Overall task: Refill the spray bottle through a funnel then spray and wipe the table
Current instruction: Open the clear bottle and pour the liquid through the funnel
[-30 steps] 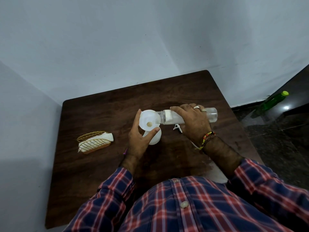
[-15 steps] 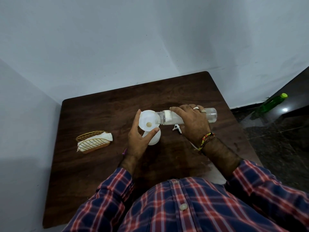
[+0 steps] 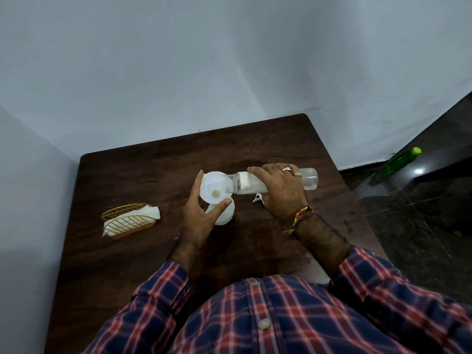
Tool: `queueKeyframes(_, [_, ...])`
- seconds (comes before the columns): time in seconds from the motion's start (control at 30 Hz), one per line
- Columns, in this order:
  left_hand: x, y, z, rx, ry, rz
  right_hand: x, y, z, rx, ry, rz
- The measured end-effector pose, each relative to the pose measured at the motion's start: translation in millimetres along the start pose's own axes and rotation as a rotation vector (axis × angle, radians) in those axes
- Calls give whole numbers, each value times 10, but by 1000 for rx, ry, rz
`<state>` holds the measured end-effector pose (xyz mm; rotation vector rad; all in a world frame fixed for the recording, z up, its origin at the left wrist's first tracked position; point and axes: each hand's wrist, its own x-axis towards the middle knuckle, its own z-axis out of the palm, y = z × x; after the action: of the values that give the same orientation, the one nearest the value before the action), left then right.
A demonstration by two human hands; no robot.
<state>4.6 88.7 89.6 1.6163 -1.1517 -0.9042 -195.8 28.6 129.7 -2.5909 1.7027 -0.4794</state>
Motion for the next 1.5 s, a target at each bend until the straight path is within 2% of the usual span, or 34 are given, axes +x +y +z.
queueKeyframes(0.37, [4, 10, 1, 34, 3, 8, 9, 14, 31, -3, -28, 2])
queueKeyframes(0.93, [6, -17, -15, 28, 8, 5, 25, 36, 55, -7, 55, -45])
queueKeyframes(1.5, [17, -22, -2, 31, 7, 15, 24, 38, 63, -8, 54, -41])
